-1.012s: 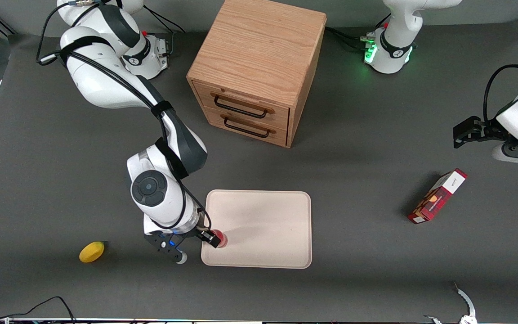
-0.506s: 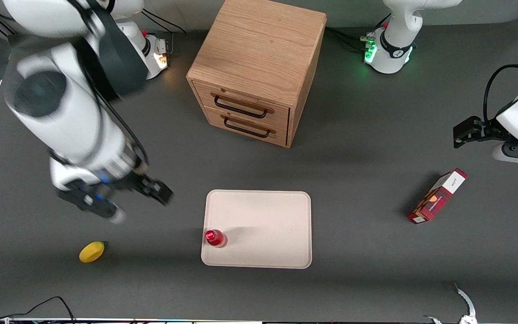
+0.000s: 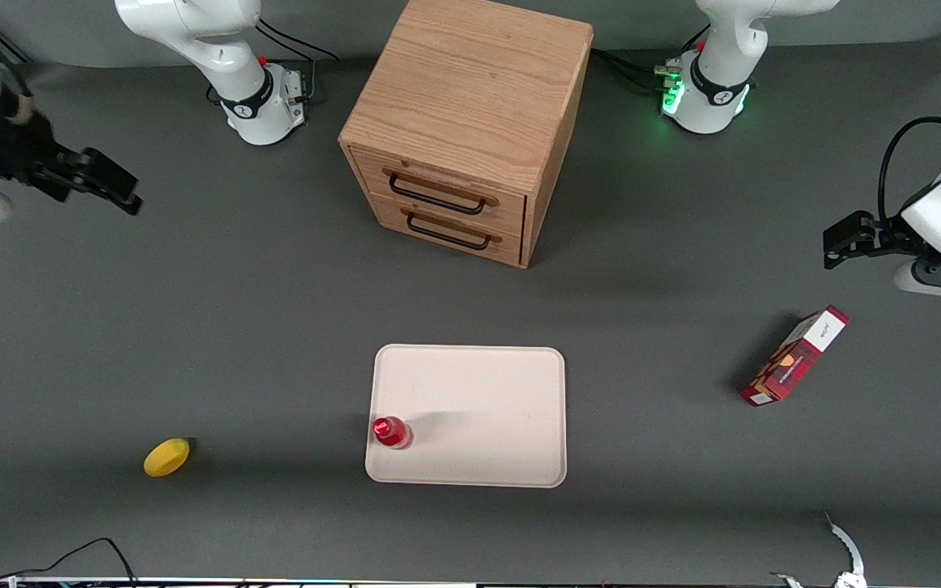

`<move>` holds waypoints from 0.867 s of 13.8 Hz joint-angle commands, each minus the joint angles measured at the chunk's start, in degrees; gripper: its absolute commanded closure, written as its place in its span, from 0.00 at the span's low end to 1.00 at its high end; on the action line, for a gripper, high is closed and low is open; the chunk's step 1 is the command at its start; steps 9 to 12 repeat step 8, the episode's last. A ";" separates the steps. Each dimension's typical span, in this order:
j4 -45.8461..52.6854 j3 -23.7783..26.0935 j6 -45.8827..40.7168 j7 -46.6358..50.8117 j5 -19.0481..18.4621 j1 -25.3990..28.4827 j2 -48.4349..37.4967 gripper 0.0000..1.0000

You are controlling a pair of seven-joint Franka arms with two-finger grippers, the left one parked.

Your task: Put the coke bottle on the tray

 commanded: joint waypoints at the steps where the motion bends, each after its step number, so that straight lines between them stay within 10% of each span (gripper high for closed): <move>1: -14.93 -3.47 7.50 -5.26 1.68 -0.01 -6.99 0.00; 12: -18.85 -4.88 10.18 -4.30 2.91 -0.01 -8.85 0.00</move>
